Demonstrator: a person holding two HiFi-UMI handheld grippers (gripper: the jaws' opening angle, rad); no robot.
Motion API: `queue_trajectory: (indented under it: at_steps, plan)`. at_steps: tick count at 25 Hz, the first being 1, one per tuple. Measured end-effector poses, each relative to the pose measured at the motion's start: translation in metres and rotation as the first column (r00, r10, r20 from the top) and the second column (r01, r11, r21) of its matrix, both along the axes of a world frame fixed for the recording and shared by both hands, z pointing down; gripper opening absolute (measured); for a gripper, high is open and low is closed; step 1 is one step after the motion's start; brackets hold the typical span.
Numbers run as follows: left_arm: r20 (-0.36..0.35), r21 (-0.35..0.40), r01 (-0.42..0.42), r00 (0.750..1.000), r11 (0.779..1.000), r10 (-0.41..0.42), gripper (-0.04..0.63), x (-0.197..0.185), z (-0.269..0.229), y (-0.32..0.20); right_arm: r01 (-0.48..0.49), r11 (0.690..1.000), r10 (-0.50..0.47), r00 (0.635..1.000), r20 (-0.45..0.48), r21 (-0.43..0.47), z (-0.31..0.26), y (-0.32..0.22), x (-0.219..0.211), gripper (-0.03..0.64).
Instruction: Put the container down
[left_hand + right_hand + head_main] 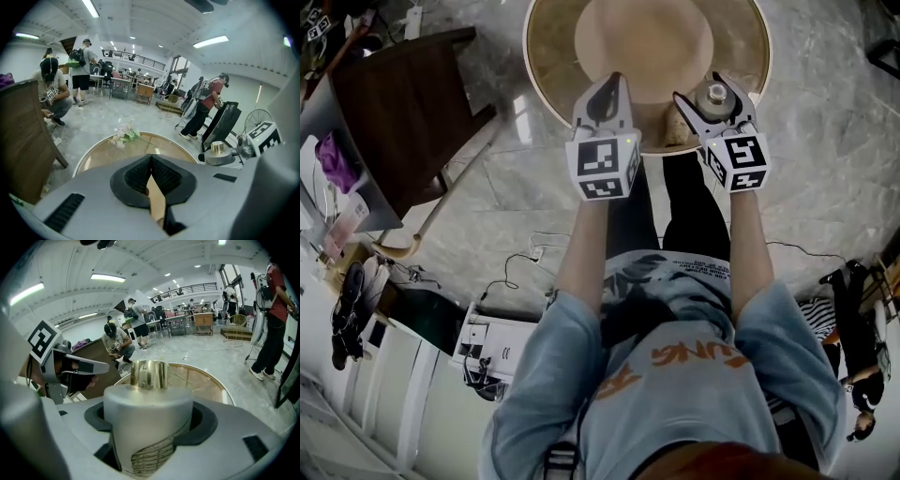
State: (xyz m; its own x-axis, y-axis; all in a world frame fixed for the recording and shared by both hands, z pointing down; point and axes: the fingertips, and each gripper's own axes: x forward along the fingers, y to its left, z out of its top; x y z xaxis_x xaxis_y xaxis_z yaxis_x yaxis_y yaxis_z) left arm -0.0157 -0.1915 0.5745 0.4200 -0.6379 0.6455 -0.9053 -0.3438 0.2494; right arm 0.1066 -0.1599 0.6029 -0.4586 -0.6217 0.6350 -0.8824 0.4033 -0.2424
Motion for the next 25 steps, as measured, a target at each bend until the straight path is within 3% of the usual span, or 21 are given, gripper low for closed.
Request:
queue_trajectory:
  at_steps: [7,13,17,25]
  plan:
    - [0.006,-0.039,-0.007,1.0,0.999,0.007,0.027,-0.007,0.058,-0.004,-0.037,0.997,0.034,0.998,-0.045,-0.06,0.063,0.003,0.001,0.36]
    - [0.014,-0.073,-0.006,1.0,0.997,0.007,0.026,-0.014,0.093,-0.011,-0.005,0.999,0.003,0.999,-0.053,-0.04,0.095,-0.008,-0.018,0.359]
    - [0.0,-0.068,-0.024,1.0,0.997,0.024,0.026,-0.011,0.102,-0.023,-0.003,1.0,0.001,0.996,-0.094,-0.018,0.109,-0.031,-0.024,0.359]
    - [-0.018,-0.069,-0.026,1.0,0.997,0.025,0.028,-0.021,0.119,-0.056,-0.037,0.999,0.04,0.996,-0.081,0.029,0.122,-0.098,-0.038,0.359]
